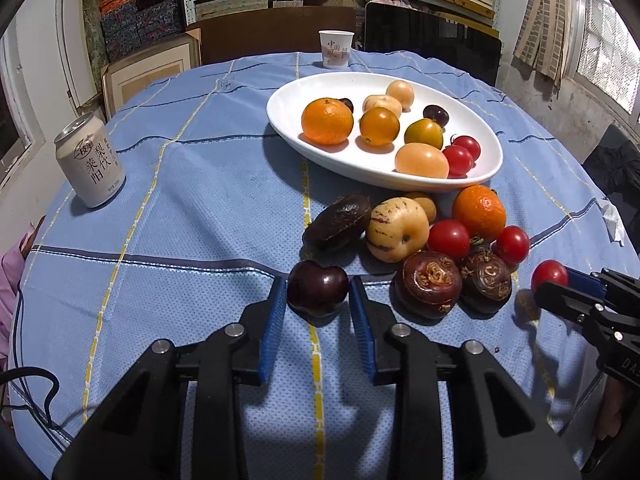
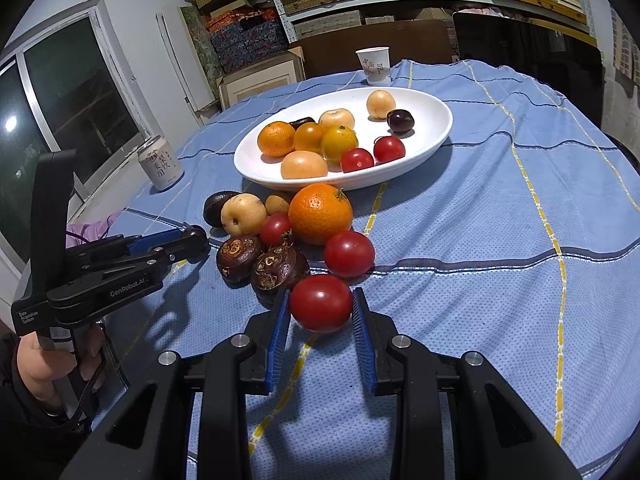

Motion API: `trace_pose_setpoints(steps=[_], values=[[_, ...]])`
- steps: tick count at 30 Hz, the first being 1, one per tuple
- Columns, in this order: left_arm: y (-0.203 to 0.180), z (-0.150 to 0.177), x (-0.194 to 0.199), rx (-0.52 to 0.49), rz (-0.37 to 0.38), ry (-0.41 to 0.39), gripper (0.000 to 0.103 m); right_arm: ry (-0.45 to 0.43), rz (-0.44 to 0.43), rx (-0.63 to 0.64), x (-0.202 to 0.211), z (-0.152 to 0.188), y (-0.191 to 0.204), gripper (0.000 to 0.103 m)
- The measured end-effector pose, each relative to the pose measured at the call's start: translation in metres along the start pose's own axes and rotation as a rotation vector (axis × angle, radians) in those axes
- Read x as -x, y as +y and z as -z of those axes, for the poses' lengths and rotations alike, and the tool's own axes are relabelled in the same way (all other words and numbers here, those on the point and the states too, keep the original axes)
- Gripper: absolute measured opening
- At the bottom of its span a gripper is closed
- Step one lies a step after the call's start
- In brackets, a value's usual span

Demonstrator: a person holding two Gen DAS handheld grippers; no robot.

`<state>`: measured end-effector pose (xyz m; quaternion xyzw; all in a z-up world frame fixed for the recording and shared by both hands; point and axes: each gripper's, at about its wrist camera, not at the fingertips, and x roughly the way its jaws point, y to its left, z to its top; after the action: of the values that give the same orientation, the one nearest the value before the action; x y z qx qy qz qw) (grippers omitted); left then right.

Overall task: Organize fruits
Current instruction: 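Grasp the dark plum with the left tool while the right holds the tomato, then carry plum and tomato onto the white plate and open both tools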

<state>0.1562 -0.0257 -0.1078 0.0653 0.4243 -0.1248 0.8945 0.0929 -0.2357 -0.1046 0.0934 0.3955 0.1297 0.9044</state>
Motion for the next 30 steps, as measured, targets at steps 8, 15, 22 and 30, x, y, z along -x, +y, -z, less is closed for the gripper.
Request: trace_pose_setpoints(steps=[8,15,22,30], values=[[0.006,0.001,-0.006,0.028,0.022,0.033,0.042,-0.001,0.002,-0.003,0.0,0.0,-0.001,0.032],[0.005,0.0,-0.01,0.021,0.069,0.047,0.033,0.0,-0.001,-0.004,0.0,0.0,-0.001,0.032],[0.007,0.0,-0.003,0.042,0.077,0.008,0.032,0.001,-0.003,-0.005,0.0,0.0,-0.002,0.032],[0.002,0.001,0.008,0.029,0.071,-0.034,0.032,0.001,-0.008,-0.006,-0.001,0.0,-0.001,0.032]])
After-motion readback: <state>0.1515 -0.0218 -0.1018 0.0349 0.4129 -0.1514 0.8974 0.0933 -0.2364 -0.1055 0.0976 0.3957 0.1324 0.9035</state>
